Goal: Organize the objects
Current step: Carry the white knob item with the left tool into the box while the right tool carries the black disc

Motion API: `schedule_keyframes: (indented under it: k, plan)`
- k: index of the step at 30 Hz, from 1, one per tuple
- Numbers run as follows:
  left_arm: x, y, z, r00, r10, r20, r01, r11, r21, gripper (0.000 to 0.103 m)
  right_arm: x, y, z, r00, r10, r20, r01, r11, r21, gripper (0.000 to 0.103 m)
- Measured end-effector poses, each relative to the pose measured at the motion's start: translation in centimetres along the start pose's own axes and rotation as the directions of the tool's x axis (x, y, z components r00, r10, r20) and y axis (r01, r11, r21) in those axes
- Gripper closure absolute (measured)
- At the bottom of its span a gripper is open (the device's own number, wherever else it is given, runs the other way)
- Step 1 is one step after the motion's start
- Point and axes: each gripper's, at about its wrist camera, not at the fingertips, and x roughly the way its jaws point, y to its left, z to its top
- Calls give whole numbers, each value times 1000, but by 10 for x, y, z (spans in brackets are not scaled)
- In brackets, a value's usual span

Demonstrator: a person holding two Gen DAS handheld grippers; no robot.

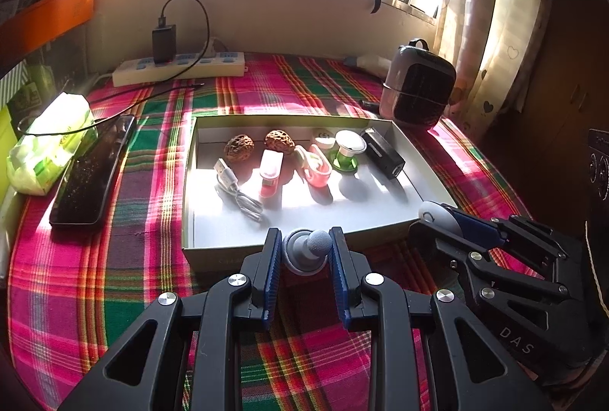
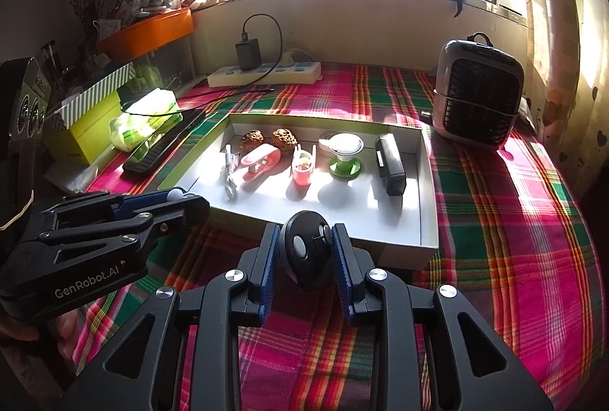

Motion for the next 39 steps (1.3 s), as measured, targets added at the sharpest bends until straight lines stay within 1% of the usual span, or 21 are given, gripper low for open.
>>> schedule_keyframes:
  k: [8, 15, 21, 29, 33, 39]
  plan:
    - [11, 0, 14, 1000, -1, 8, 1, 1000, 9, 80, 11, -8, 16, 1000, -15, 9, 15, 1000, -7, 74]
    - [26, 0, 28, 1000, 1, 2, -1, 1000, 23, 80, 29, -17, 27, 1000, -24, -10, 24, 1000, -5, 74]
    - [44, 1, 35, 1000, 8, -18, -7, 1000, 28, 80, 46, -26, 32, 999, -31, -38, 30, 1000, -8, 74]
    - [62, 0, 41, 999, 15, -39, -13, 999, 38, 80, 61, -32, 36, 998, -39, -59, 38, 999, -26, 74]
    - [66, -4, 42, 999, 38, -27, -37, 997, 61, 80, 66, -33, 37, 997, -43, -69, 41, 999, -32, 74]
    - [72, -3, 44, 999, 38, -38, -36, 998, 61, 80, 71, -36, 37, 996, -49, -76, 47, 998, -30, 74]
